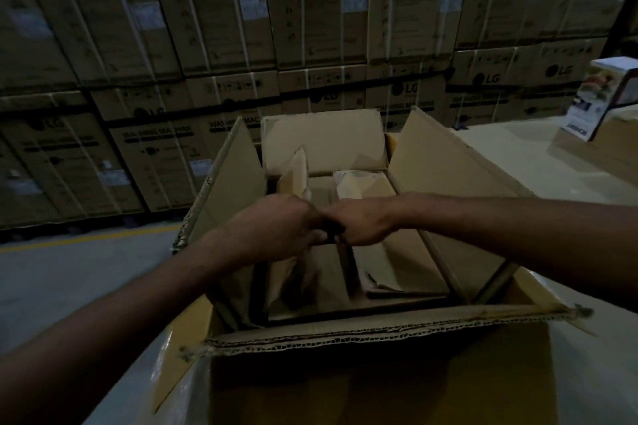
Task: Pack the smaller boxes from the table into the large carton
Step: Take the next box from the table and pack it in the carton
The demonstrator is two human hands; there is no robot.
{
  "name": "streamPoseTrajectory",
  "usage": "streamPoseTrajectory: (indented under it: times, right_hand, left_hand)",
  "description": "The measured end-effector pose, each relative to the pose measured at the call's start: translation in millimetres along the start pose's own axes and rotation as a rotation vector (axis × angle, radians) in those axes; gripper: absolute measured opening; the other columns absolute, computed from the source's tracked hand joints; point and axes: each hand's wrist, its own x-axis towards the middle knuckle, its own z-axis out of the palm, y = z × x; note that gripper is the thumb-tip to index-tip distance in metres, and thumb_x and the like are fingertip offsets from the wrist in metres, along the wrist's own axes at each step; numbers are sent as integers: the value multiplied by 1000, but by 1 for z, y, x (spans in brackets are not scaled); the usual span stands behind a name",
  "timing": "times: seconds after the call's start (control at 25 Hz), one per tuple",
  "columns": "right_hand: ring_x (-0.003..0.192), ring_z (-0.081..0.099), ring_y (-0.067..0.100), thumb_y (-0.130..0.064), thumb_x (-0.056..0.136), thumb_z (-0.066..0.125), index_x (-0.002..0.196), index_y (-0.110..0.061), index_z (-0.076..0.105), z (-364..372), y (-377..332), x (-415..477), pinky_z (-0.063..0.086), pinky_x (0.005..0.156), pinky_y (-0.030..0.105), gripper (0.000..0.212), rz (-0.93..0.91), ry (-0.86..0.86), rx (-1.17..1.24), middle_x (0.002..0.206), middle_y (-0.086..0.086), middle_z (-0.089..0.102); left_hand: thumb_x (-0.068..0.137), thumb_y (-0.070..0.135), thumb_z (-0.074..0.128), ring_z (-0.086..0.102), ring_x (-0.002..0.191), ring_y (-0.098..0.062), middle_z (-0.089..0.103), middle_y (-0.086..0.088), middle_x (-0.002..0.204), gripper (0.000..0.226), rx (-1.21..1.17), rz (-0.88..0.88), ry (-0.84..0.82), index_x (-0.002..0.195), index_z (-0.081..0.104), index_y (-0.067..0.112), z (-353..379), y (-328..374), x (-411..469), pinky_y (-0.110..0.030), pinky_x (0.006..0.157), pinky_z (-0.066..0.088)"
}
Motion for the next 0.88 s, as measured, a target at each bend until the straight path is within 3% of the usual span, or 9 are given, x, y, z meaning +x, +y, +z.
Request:
streamPoseTrajectory:
  times: [0.08,0.16,0.32,0.4,0.52,0.6,0.68,0.76,0.88]
  right_hand:
    - [107,58,21,-12,96,58,148,-22,40,-9,-19,13,43,86,30,55,-30,16,112,127,3,61]
    - [129,51,26,-6,97,55,162,-26,17,-14,-35,28,38,93,25,79,-61,-2,117,153,8,48]
    - [151,28,23,5,95,51,164,-26,1,-1,-70,59,23,102,19,91,-117,-43,61,170,4,16]
    - [151,26,22,8,94,48,164,-24,-3,6,-76,64,21,100,17,92,-114,-41,49,171,3,9]
    - [139,43,24,2,94,49,164,-26,13,5,-61,55,33,99,20,84,-68,-59,54,164,7,32]
    - [110,58,23,-12,98,51,152,-29,42,2,-42,46,47,88,32,57,-3,-78,-89,140,8,57]
    - [92,56,20,-35,103,48,137,-30,56,5,-20,36,51,82,38,35,116,-124,-335,127,5,61]
    - [102,54,22,-50,105,40,135,-29,58,13,-3,23,49,90,41,41,208,-229,-480,133,5,57]
    - [131,45,30,-47,108,34,141,-25,55,15,18,-3,42,103,42,46,210,-267,-460,154,6,43]
  left_hand:
    - [99,33,57,65,79,-6,70,10,93,20,9,-132,-2,113,72,30,-15,-17,-20,-22,64,48]
    - [99,30,57,63,78,-5,67,9,89,14,94,-272,-48,104,70,30,-24,-33,-42,-21,65,48]
    - [100,26,51,64,92,-15,63,6,93,13,403,-357,-128,95,63,29,-26,-38,-70,-35,99,45]
    - [101,25,51,65,94,-16,62,5,92,12,433,-359,-151,98,61,28,-25,-32,-70,-35,101,45]
    - [101,21,53,63,92,-18,54,3,89,12,419,-363,-191,109,62,21,-27,-21,-56,-31,83,50]
    - [99,17,54,64,103,-22,62,-1,104,20,431,-311,-238,118,61,17,-23,-12,-37,-30,85,47]
    - [97,20,58,64,106,-23,65,-3,115,27,411,-232,-338,123,61,17,-11,-1,-11,-32,89,47]
    - [95,34,63,63,104,-22,65,-5,122,37,304,-164,-455,128,60,18,8,9,14,-37,91,52]
    - [98,47,56,53,127,-28,54,-8,143,60,177,-52,-625,151,42,20,31,32,46,-42,101,46]
